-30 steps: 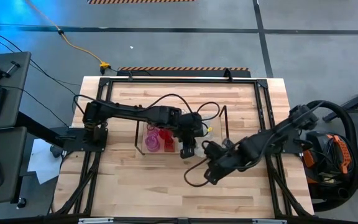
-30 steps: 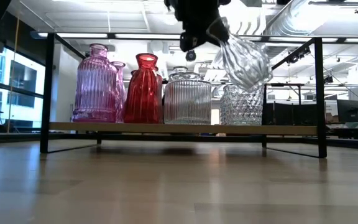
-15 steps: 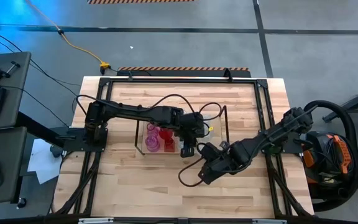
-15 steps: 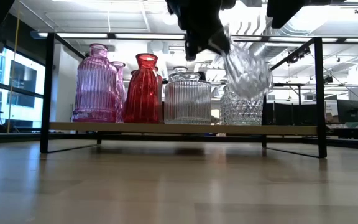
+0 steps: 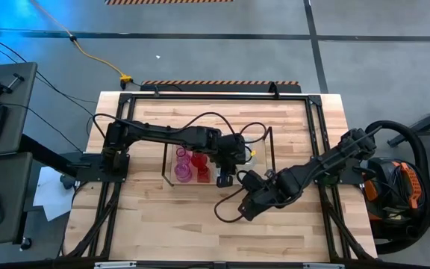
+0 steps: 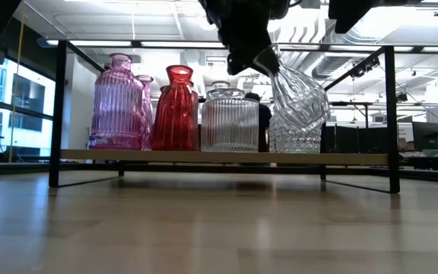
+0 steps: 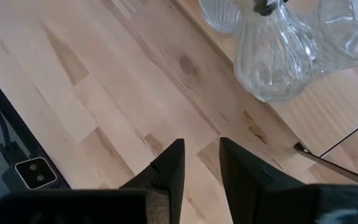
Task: Sort vases onto shelf
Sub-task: Put the transparent vase aligned with the other transparent vases on the shelf
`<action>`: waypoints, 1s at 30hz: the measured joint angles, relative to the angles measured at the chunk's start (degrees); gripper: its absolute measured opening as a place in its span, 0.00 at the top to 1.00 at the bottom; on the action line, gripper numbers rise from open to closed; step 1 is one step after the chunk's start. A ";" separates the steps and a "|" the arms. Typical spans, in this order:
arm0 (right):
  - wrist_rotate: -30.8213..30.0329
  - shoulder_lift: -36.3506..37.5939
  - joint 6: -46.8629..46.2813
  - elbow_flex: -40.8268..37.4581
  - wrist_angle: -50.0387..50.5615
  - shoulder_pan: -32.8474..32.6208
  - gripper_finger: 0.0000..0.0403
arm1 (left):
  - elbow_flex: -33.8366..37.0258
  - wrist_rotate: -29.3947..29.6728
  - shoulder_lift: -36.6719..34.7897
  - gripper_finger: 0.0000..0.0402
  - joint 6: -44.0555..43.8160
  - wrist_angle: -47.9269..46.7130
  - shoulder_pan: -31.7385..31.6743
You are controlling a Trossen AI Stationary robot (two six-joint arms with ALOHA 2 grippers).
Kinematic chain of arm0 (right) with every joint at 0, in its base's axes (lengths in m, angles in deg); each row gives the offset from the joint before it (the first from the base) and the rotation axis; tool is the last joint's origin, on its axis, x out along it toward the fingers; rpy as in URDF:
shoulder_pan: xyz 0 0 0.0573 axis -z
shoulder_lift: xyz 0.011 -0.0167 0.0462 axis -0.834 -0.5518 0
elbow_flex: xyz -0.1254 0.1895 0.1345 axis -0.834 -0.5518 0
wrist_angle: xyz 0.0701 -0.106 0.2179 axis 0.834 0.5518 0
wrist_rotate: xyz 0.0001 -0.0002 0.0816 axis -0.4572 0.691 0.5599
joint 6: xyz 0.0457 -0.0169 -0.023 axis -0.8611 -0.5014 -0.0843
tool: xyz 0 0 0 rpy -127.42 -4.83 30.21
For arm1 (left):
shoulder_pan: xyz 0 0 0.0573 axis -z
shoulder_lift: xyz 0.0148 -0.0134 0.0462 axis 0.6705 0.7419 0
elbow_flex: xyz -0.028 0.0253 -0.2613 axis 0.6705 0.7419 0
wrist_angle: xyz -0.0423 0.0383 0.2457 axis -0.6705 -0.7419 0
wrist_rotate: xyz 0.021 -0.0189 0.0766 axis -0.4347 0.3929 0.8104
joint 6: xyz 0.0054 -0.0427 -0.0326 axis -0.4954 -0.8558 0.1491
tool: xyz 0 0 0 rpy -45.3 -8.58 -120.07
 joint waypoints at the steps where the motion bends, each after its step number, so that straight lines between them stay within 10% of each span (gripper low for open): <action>1: 0.01 0.00 -0.02 0.00 0.12 0.11 0.80 | 0.00 -0.10 0.00 0.94 0.15 0.09 0.00; 30: 6.60 -0.33 0.28 -0.02 -0.65 2.44 0.80 | 0.02 -3.58 -0.48 0.94 -0.22 -4.36 6.54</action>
